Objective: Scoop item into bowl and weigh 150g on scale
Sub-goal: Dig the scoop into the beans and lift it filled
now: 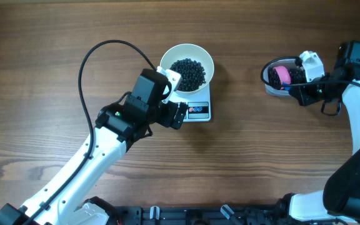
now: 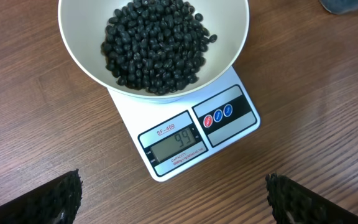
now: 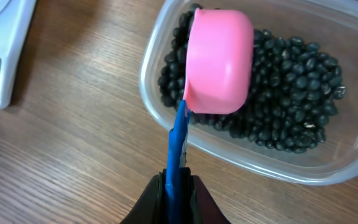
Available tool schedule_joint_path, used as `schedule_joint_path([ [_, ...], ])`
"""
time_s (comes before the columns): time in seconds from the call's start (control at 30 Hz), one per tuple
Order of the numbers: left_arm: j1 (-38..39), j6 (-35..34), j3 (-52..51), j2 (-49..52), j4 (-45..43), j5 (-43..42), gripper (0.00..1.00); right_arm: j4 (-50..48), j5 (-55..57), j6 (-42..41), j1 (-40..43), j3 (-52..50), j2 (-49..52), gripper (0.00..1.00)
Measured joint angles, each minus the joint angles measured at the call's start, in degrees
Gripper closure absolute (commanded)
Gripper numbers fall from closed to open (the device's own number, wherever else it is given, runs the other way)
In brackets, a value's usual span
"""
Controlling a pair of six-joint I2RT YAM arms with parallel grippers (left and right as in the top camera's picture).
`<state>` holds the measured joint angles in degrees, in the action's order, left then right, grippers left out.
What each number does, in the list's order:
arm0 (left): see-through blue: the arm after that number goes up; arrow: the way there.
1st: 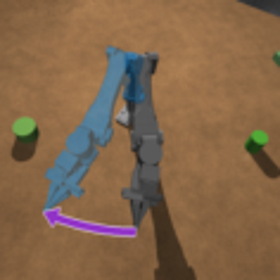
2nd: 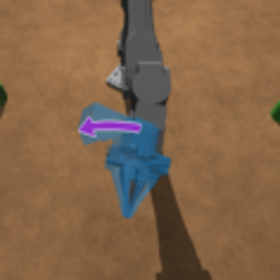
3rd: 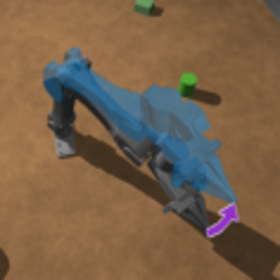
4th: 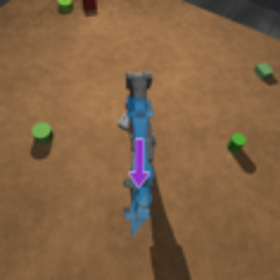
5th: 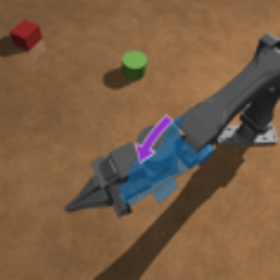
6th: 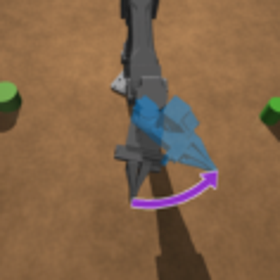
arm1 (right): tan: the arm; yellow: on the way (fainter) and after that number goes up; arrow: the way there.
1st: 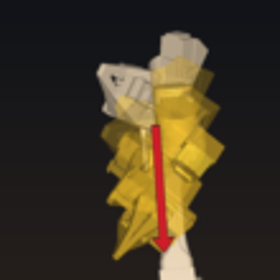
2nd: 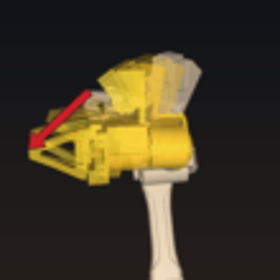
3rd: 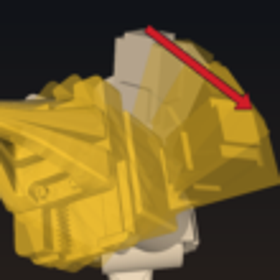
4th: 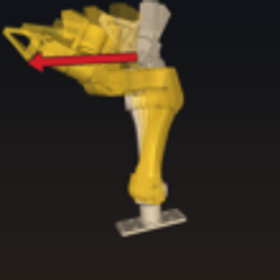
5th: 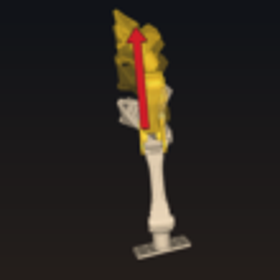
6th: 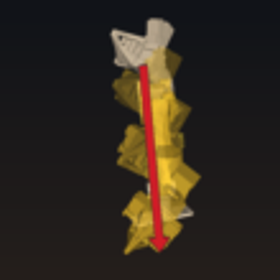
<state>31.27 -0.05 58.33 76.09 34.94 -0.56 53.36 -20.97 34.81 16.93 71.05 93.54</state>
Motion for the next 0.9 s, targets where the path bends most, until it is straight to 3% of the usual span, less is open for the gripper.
schedule_joint_path([
  [0.67, 0.0, 0.0, 0.0, 0.0, 0.0, -0.02, 0.0, 3.23, -11.61, -1.79, 7.08, 0.0, 0.15, 0.96],
  [0.9, 0.0, 0.0, 0.0, 0.0, 0.0, 0.0, 0.0, 3.91, -14.58, -5.16, 7.61, 0.0, 6.67, 0.96],
])
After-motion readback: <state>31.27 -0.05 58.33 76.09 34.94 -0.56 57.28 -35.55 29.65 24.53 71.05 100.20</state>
